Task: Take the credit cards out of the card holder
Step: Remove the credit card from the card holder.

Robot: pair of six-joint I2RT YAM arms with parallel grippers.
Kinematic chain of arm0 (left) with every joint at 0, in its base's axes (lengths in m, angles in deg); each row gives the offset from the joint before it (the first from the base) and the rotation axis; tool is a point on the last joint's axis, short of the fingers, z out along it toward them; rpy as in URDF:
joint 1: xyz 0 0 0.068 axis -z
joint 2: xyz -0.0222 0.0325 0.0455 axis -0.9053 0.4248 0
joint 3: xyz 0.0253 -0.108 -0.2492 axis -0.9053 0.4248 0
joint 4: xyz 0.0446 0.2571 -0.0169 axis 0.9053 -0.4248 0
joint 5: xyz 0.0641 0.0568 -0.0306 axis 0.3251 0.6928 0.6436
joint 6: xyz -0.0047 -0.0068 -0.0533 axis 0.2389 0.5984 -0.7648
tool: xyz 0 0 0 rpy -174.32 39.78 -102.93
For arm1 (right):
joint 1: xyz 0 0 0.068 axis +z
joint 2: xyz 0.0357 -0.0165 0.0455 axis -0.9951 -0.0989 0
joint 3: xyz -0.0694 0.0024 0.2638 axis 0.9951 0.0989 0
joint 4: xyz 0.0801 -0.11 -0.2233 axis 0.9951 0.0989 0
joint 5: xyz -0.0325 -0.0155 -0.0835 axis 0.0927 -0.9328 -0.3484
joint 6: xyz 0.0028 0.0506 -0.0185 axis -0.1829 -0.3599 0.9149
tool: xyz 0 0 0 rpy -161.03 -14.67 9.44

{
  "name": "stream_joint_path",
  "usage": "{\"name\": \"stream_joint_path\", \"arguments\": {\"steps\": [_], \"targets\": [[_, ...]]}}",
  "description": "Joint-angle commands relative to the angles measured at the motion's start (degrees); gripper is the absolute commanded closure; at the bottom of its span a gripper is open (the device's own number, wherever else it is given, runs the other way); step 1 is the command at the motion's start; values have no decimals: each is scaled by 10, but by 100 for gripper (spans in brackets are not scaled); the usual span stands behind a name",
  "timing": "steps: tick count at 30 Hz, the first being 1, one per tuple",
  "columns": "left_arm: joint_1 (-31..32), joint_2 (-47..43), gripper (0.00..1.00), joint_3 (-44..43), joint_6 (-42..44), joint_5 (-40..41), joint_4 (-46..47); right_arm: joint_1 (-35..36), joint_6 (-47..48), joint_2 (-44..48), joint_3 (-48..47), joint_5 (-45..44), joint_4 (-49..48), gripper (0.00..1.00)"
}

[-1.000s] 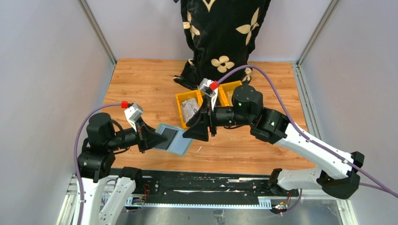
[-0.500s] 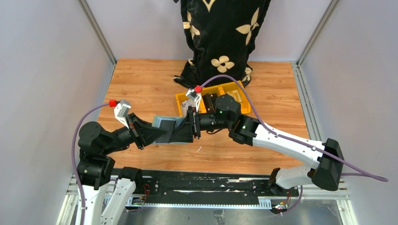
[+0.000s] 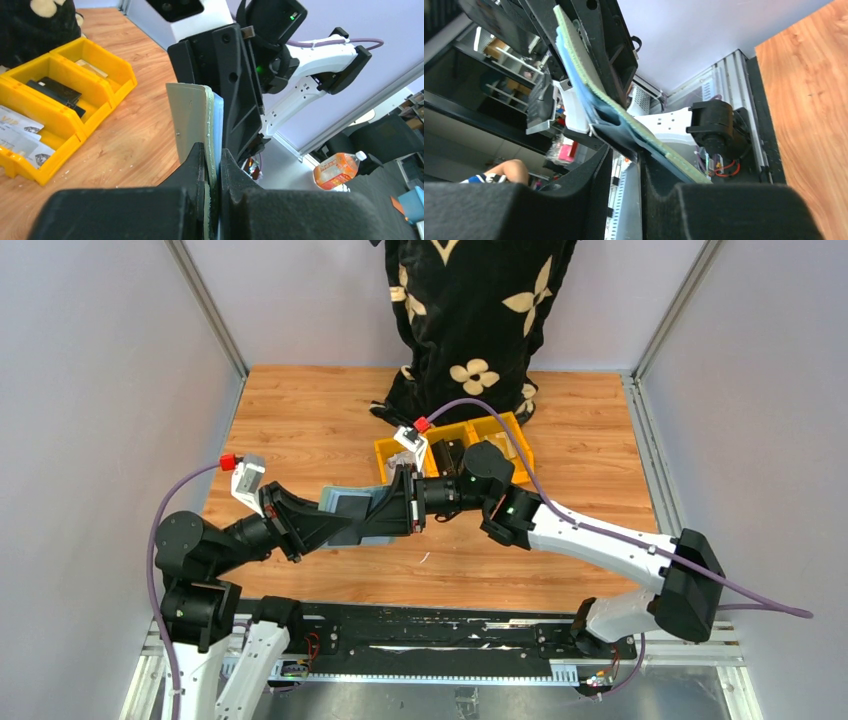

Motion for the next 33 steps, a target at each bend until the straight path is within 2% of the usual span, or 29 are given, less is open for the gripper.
{"name": "stream_joint_path", "arguments": {"steps": [1,8,11,14,23,33], "targets": [[3,-3,94,1,-26,-61,7,6,-98,-30,-2,24,-205,74],[3,-4,85,10,-36,-89,9,6,-108,-18,13,29,-237,88],[3,-3,70,11,-44,-98,11,6,-103,-9,23,29,-241,97],[3,-1,66,14,-63,-113,28,6,-99,0,39,28,-246,100],[3,3,74,20,-144,-140,94,6,-82,29,82,35,-255,100],[3,15,87,0,-153,-136,108,6,-43,79,112,42,-205,100]]}}
